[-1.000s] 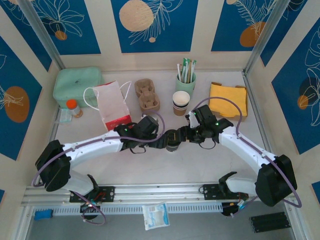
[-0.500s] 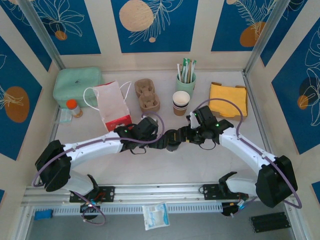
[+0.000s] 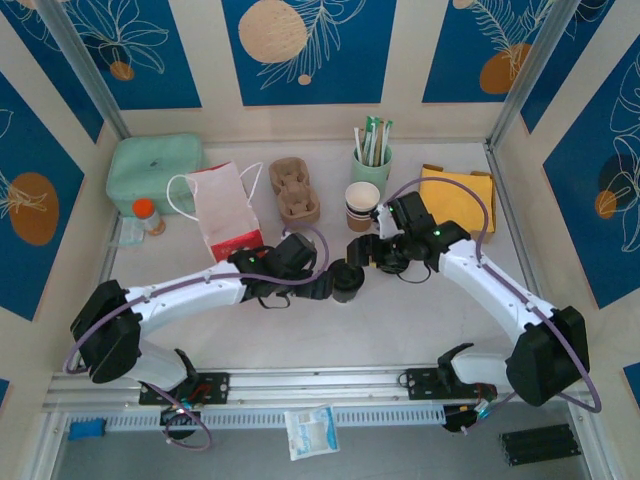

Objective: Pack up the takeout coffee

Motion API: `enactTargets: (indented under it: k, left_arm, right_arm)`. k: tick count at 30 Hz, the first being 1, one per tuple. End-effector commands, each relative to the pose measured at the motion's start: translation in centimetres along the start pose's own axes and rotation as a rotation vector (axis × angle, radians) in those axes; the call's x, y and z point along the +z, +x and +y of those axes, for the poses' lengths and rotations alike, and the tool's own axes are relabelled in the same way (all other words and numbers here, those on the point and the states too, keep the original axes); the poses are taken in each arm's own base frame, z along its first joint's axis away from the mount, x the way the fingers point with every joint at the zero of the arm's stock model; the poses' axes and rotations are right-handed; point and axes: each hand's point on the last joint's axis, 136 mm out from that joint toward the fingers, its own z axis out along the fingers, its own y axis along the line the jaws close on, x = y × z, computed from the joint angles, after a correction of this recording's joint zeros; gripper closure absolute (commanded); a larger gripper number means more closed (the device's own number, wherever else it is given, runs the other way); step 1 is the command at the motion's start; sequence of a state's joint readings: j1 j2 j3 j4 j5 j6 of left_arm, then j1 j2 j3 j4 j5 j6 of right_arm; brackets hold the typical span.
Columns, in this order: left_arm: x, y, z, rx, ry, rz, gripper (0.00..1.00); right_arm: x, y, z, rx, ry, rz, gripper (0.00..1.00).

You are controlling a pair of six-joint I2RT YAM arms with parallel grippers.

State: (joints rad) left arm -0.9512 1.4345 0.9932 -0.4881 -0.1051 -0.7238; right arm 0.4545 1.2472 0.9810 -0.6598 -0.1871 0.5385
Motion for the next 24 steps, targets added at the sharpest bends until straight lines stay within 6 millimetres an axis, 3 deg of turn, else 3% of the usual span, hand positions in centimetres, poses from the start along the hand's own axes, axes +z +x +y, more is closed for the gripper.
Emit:
enactTargets:
  k: [1,5,10,24]
  left_arm:
    - [-1.9,-1.5,-0.7,0.022,0.019,-0.046,0.01]
    - [-3.3,-2.4,-1.4,0.024,0.044,-0.076,0.01]
    - [-4.1,-3.7,-2.1,0.048,0.051,-0.104,0.01]
    - [-1.0,-4.7,-3.0,0.055,0.037,-0.079,0.01]
  right_arm:
    - [-1.5,0.7,-0.3,0.021,-0.01,-0.007,0.35]
    - [-2.2,1.8,-1.7,0.071,-0.007,-0.023,0.37]
    - [-1.3,3.6,-3.3,0.117,-0.007,0.005,0.4]
    - [1.4,4.3,-4.0,0.129,-0.003,0.064,0.44]
